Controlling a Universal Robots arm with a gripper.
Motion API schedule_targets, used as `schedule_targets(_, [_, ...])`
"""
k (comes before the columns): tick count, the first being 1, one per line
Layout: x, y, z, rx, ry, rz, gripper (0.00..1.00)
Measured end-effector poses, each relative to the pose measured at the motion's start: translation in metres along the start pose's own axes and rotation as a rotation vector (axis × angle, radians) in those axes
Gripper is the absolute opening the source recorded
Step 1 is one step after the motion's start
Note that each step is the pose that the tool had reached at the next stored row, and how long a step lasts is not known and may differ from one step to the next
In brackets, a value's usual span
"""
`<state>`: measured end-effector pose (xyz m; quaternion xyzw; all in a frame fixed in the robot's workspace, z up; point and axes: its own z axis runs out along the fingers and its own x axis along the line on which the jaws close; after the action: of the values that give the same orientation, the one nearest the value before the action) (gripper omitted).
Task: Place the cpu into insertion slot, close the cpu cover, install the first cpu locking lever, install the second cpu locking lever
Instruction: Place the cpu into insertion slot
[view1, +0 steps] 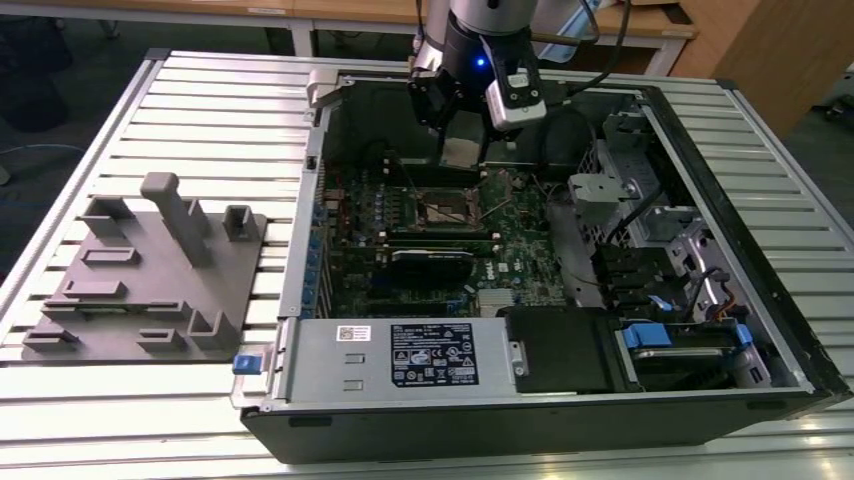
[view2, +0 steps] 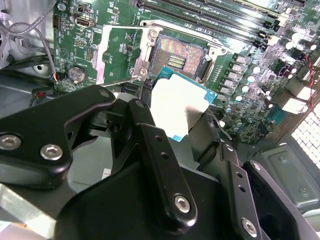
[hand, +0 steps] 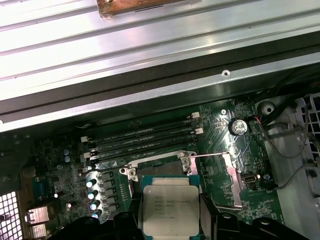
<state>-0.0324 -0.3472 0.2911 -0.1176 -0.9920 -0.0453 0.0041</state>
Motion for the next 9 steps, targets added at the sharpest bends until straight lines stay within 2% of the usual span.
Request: schedule_targets(9, [0.0000,0.0000,0.0002,0.0000,-0.0011,0.013,0.54])
